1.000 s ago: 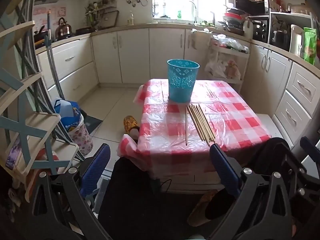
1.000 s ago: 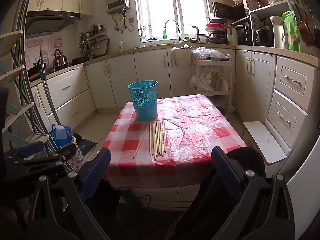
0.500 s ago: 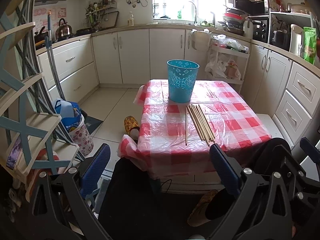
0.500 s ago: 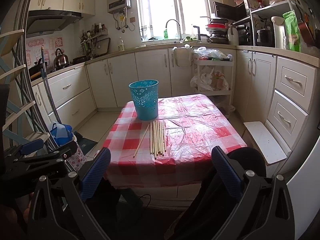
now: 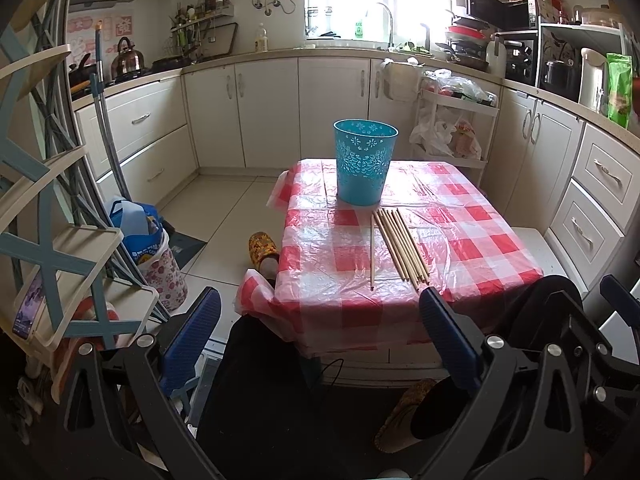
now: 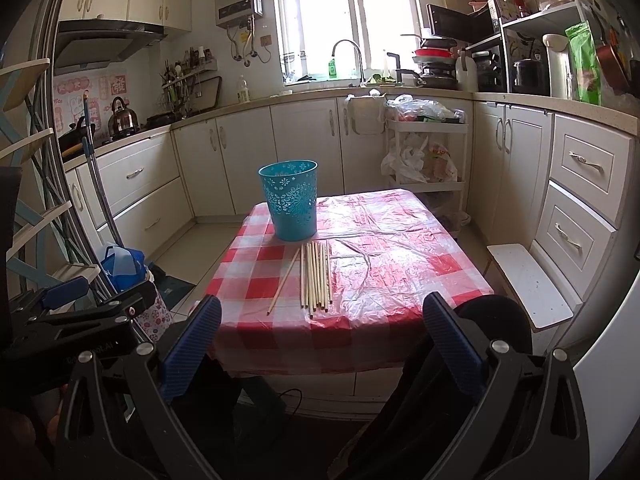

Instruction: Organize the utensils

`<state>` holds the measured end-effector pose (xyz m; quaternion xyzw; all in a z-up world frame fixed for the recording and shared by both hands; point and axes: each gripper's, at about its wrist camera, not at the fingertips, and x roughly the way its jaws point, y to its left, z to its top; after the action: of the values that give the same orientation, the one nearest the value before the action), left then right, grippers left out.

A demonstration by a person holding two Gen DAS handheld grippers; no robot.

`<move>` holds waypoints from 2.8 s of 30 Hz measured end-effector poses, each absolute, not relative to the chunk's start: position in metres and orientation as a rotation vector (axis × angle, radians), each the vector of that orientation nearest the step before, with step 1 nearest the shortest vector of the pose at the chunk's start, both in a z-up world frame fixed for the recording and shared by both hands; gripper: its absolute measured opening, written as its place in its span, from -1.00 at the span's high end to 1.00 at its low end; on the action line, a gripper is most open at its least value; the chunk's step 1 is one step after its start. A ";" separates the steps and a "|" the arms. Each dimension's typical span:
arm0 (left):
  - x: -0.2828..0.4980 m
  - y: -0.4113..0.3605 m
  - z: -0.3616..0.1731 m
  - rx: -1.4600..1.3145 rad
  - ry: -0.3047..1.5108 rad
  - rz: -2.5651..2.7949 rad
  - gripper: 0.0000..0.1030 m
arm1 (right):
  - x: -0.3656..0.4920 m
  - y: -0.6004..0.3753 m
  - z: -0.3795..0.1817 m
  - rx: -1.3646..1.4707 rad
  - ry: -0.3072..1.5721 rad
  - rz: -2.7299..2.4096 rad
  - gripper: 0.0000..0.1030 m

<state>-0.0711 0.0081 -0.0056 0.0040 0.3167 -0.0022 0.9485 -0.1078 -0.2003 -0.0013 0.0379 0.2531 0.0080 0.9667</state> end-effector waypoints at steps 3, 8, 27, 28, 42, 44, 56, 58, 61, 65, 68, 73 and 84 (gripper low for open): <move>-0.071 0.008 -0.005 0.007 0.645 -0.004 -0.85 | -0.108 -0.200 -0.002 0.078 0.512 0.016 -0.88; -0.071 0.008 -0.005 0.008 0.645 -0.003 -0.85 | -0.109 -0.200 -0.002 0.079 0.512 0.016 -0.88; -0.072 0.008 -0.006 0.009 0.646 -0.003 -0.85 | -0.109 -0.198 -0.003 0.080 0.511 0.015 -0.88; -0.073 0.008 -0.006 0.009 0.647 -0.003 -0.85 | -0.109 -0.198 -0.004 0.080 0.512 0.016 -0.88; -0.075 0.008 -0.011 0.008 0.654 -0.005 -0.85 | -0.109 -0.194 -0.007 0.082 0.517 0.029 -0.88; -0.073 0.007 -0.014 0.009 0.660 -0.006 -0.85 | -0.107 -0.194 -0.008 0.082 0.523 0.033 -0.88; -0.025 0.016 -0.027 -0.030 0.728 -0.042 -0.85 | -0.059 -0.202 -0.021 0.085 0.591 0.042 -0.88; -0.013 0.018 -0.031 -0.038 0.740 -0.037 -0.85 | -0.043 -0.209 -0.025 0.091 0.608 0.039 -0.88; 0.004 0.020 -0.039 -0.050 0.760 -0.029 -0.85 | -0.015 -0.217 -0.033 0.082 0.631 0.047 -0.88; 0.025 0.022 -0.049 -0.066 0.786 -0.024 -0.85 | 0.033 -0.220 -0.050 0.051 0.679 0.096 -0.88; 0.039 0.021 -0.054 -0.071 0.796 -0.024 -0.85 | 0.084 -0.218 -0.068 0.038 0.757 0.138 -0.43; 0.057 0.021 -0.064 -0.074 0.814 -0.022 -0.85 | 0.165 -0.216 -0.096 0.027 0.859 0.149 0.11; 0.116 0.016 -0.089 -0.069 0.853 -0.025 -0.85 | 0.251 -0.206 -0.150 -0.036 1.016 0.138 0.46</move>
<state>0.1162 0.0159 -0.0890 -0.0332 0.4138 -0.0120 0.9097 0.2512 -0.2058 -0.1500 -0.0170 0.4859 0.0659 0.8714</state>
